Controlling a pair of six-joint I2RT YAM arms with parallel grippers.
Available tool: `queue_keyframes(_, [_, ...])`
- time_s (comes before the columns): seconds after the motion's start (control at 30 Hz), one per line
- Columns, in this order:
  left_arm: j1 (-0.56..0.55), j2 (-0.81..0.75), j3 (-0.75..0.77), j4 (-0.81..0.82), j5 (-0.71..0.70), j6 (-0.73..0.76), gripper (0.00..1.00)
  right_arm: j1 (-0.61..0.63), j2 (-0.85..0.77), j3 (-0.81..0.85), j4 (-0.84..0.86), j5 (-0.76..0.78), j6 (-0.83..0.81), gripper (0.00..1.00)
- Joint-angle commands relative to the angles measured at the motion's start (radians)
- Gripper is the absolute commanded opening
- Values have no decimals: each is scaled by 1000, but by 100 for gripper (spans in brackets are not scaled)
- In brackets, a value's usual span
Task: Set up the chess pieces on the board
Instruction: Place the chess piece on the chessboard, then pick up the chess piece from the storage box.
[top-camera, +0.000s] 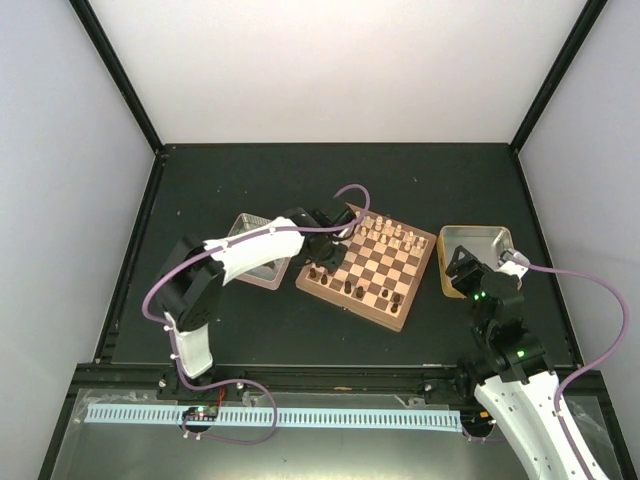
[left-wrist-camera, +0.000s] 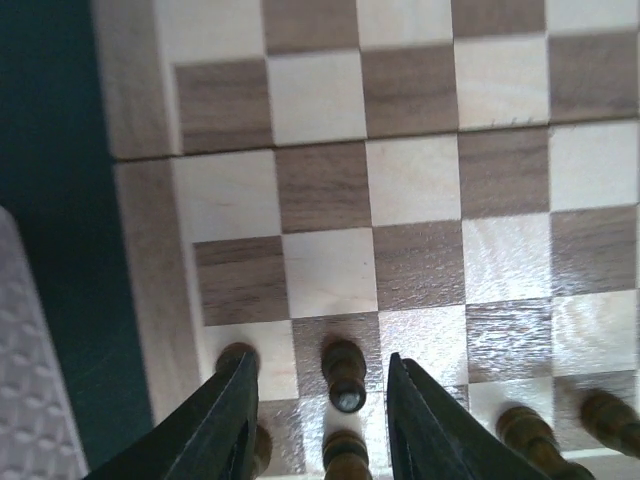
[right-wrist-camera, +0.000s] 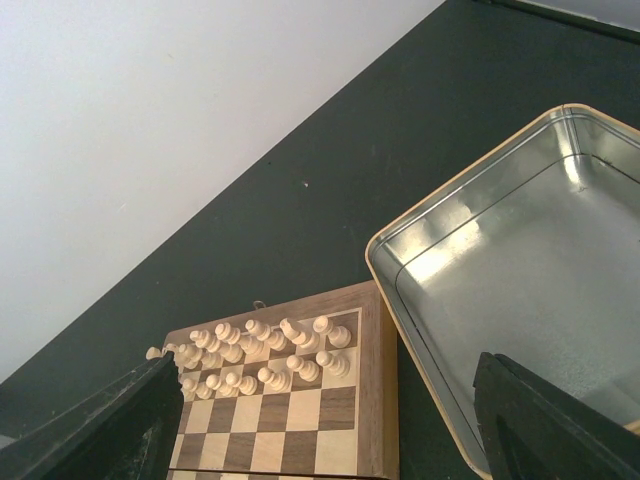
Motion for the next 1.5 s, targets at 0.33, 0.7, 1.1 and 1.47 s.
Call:
queue_keyframes(0.33, [235, -378, -284, 188, -119, -172, 54, 5, 4, -8, 10, 2, 10, 81])
queue_keyframes(0.7, [432, -383, -472, 290, -4, -197, 49, 5, 110, 11, 43, -59, 24, 80])
queue_keyframes(1.1, [473, -169, -339, 302, -24, -118, 25, 5, 206, 28, 67, -96, 34, 80])
queue_keyframes(1.47, [474, -83, -297, 267, -59, -96, 31, 6, 210, 16, 78, -97, 38, 80])
